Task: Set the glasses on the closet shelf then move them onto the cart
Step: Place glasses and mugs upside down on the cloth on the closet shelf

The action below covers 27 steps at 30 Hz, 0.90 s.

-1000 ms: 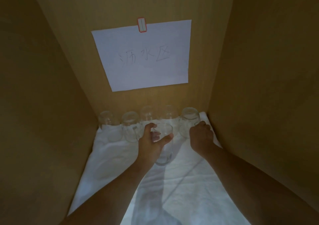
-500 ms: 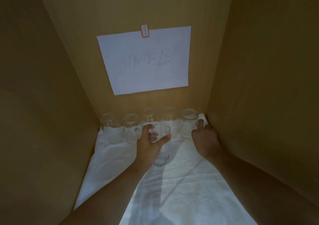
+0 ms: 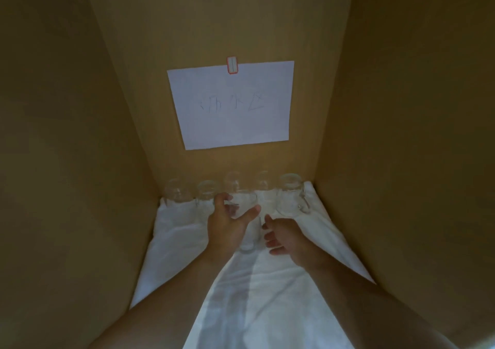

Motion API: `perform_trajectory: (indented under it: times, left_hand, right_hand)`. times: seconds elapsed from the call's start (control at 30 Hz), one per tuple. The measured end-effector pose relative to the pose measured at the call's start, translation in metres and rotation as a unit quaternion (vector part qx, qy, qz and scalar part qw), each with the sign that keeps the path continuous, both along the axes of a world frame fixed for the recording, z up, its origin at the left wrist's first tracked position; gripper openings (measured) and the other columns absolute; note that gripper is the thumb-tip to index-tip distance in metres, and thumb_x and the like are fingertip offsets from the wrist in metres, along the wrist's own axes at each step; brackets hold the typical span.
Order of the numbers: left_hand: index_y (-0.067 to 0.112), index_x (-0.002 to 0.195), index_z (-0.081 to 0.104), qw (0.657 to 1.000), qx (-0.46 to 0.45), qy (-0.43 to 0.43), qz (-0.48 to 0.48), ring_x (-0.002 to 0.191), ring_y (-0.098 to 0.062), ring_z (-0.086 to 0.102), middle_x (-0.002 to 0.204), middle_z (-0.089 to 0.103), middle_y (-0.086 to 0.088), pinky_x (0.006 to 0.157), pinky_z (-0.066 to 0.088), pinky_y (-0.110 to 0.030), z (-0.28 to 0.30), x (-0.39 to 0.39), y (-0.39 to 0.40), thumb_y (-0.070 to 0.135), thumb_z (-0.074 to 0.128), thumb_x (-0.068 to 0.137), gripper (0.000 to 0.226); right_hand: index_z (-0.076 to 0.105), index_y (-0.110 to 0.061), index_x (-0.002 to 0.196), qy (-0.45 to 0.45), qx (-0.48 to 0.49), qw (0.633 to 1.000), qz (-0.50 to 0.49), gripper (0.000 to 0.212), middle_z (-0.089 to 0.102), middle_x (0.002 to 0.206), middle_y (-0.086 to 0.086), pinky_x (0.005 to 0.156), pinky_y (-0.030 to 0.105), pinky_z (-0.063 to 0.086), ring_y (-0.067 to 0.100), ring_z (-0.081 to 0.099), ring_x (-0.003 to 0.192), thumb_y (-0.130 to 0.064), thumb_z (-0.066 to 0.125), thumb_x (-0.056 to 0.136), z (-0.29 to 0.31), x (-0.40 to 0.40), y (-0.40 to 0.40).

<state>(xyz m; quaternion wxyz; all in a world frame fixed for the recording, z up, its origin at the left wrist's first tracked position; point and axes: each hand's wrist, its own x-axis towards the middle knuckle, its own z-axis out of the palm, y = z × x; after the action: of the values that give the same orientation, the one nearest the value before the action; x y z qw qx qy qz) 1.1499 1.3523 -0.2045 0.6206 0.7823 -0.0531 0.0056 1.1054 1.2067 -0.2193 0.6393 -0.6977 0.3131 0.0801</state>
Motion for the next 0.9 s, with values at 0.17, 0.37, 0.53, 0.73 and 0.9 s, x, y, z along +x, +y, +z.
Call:
perform_trajectory:
  times: [0.17, 0.37, 0.53, 0.73, 0.9]
  left_hand:
    - [0.023, 0.116, 0.044, 1.000, -0.007, -0.024, -0.008, 0.097, -0.011, 0.065, 0.104, 0.066, 0.004, 0.085, 0.049, -0.027, 0.021, -0.010, 0.012, 0.043, 0.089, 0.072, 0.066]
    - [0.022, 0.118, 0.046, 0.999, -0.025, -0.037, -0.025, 0.100, -0.011, 0.064, 0.107, 0.066, 0.002, 0.089, 0.052, -0.031, 0.034, -0.024, 0.031, 0.041, 0.089, 0.073, 0.066]
    - [0.024, 0.117, 0.045, 0.999, -0.005, -0.039, -0.035, 0.103, -0.010, 0.063, 0.110, 0.065, 0.002, 0.085, 0.050, -0.024, 0.027, -0.033, 0.055, 0.040, 0.088, 0.074, 0.062]
    - [0.025, 0.135, 0.044, 0.997, 0.072, -0.035, -0.002, 0.108, -0.015, 0.058, 0.119, 0.060, 0.004, 0.087, 0.045, -0.026, 0.021, -0.030, 0.086, 0.047, 0.086, 0.075, 0.076]
    - [0.025, 0.144, 0.042, 0.979, 0.194, 0.003, 0.064, 0.121, -0.020, 0.057, 0.135, 0.057, 0.001, 0.095, 0.048, -0.031, 0.008, -0.028, 0.108, 0.057, 0.078, 0.080, 0.080]
  right_hand:
    - [0.067, -0.013, 0.112, -0.045, 0.186, 0.982, 0.007, 0.058, 0.067, 0.117, 0.018, 0.085, 0.045, 0.058, 0.034, 0.068, 0.101, -0.063, 0.040, 0.100, 0.005, -0.020, 0.025]
    - [0.062, -0.002, 0.120, -0.077, 0.415, 0.905, -0.050, 0.066, 0.060, 0.126, 0.034, 0.098, 0.064, 0.049, 0.055, 0.066, 0.102, -0.062, 0.056, 0.093, -0.008, -0.022, 0.047]
    - [0.061, 0.000, 0.114, -0.091, 0.456, 0.881, -0.080, 0.056, 0.056, 0.131, 0.035, 0.091, 0.059, 0.055, 0.051, 0.063, 0.113, -0.051, 0.066, 0.091, -0.016, -0.023, 0.066]
    - [0.058, -0.004, 0.113, -0.125, 0.396, 0.902, -0.116, 0.046, 0.052, 0.116, 0.022, 0.079, 0.049, 0.060, 0.033, 0.059, 0.099, -0.040, 0.073, 0.090, -0.005, -0.020, 0.065]
    - [0.056, -0.010, 0.131, -0.132, 0.291, 0.943, -0.096, 0.051, 0.049, 0.124, 0.014, 0.081, 0.051, 0.061, 0.031, 0.056, 0.115, -0.030, 0.077, 0.089, 0.013, -0.013, 0.063]
